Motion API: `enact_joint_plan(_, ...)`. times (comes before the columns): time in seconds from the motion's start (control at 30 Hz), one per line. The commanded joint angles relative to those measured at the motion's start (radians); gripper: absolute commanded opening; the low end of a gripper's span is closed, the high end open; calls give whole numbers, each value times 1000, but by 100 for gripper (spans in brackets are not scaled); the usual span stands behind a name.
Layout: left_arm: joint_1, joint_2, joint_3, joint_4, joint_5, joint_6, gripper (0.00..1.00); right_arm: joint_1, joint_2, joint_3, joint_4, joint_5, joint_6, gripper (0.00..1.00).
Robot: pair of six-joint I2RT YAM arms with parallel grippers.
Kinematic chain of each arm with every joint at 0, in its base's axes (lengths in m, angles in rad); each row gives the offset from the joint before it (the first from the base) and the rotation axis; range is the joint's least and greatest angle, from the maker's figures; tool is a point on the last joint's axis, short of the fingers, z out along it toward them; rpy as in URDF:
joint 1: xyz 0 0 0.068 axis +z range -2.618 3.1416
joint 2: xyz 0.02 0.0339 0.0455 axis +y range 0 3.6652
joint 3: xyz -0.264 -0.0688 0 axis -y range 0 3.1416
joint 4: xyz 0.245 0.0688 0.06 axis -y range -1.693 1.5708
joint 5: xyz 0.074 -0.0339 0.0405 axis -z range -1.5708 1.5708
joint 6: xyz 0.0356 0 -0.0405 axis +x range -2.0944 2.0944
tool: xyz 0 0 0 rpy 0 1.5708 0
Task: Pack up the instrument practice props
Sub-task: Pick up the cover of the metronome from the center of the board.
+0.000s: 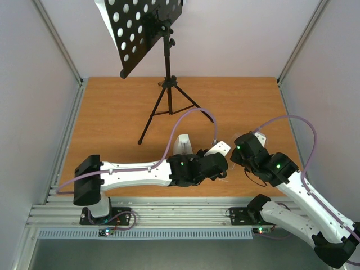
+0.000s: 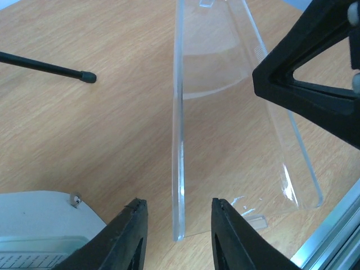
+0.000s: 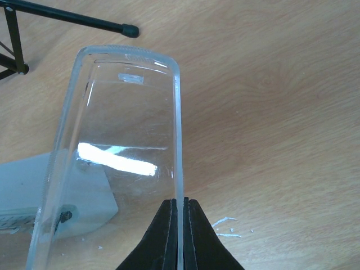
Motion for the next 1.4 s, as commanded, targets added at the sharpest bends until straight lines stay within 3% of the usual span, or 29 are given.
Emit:
enact_joint_plan(0.0,-1,21,2,43,-2,7,31,9,-1,23,12,16,25,2)
enact_joint_plan(0.33,-1,27,5,52,-12,16,13,9,-2,19,13,17,27,2)
enact_joint_plan(0.63,-1,40,21,57,-15,40,5,9,5,17,18,13,27,2)
enact_joint_plan(0.83,-1,49,26,71,-8,57,5,9,11,18,22,10,27,2)
enact_joint_plan(1.0,-1,53,27,77,-13,63,18,9,15,16,28,4,25,2)
enact_joint_plan(1.07,-2,52,27,81,-14,64,19,9,15,15,29,2,25,2)
enact_joint_plan(1.37,-1,47,12,92,-33,68,4,9,15,10,32,-3,28,2)
